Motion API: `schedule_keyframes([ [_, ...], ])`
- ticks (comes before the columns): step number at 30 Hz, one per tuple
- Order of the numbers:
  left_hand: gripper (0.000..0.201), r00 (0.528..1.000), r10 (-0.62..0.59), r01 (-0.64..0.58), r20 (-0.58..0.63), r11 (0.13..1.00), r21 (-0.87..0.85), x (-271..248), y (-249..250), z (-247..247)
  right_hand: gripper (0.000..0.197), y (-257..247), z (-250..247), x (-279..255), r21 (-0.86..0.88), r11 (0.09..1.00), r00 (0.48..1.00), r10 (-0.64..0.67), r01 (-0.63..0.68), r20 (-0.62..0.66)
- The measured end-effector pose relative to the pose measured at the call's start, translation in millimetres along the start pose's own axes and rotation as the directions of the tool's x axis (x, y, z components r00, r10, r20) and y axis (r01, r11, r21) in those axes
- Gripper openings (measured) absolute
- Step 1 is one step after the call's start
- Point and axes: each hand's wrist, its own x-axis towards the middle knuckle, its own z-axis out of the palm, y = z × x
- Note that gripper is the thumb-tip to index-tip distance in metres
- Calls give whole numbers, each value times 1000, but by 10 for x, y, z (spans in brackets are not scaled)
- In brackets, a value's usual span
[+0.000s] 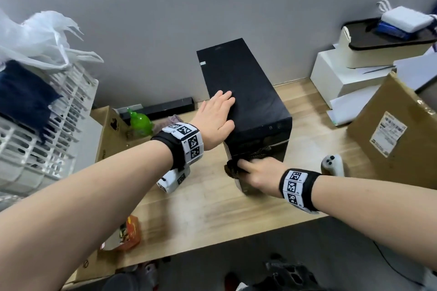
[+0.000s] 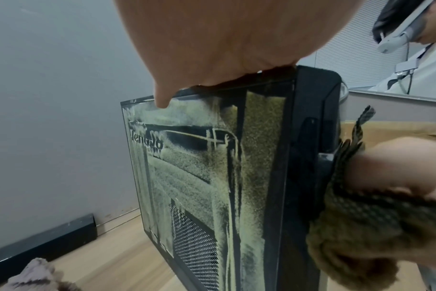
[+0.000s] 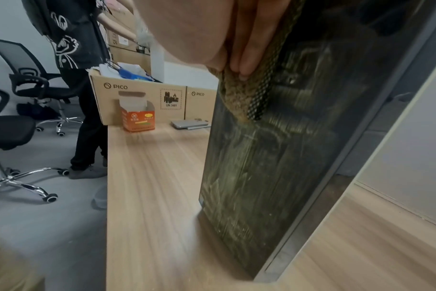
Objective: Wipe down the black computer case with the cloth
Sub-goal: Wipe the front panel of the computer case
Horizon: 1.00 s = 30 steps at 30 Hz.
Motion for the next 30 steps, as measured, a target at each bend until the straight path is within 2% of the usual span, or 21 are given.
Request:
schedule_keyframes([
  [3,75,1000,12,-12,-16,1000,-11,5,-9,2,39,1,137,-67,62,998,1000,-19,18,16],
  [7,76,1000,-13,13,-10,1000,-22,3,9,-13,44,105,268,-305,53,999,987,-13,4,163],
  [9,76,1000,-17,17,-13,1000,-23,4,16,-15,40,135,238,-371,54,999,984,-8,-2,177],
  [12,75,1000,-14,13,-12,1000,-17,14,3,-11,27,145,119,-331,68,998,997,1,-6,82],
  [14,75,1000,-13,13,-10,1000,-3,15,1,-13,32,180,18,-259,86,996,1000,10,-8,-27],
  [17,75,1000,-15,15,2,1000,20,10,12,-33,31,320,-143,-298,81,996,997,-17,23,-70],
  [19,75,1000,-13,13,7,1000,22,11,10,-43,33,459,-140,-445,80,997,1000,1,1,-23],
  [23,75,1000,-3,3,-4,1000,9,14,-12,2,36,575,37,-657,82,995,985,42,-57,169],
  [27,75,1000,2,-2,-16,1000,-2,23,-30,25,50,408,210,-554,137,988,941,23,-73,337],
  [30,77,999,14,-14,-30,1000,-10,33,-40,50,64,198,247,-439,256,955,887,15,-150,462],
])
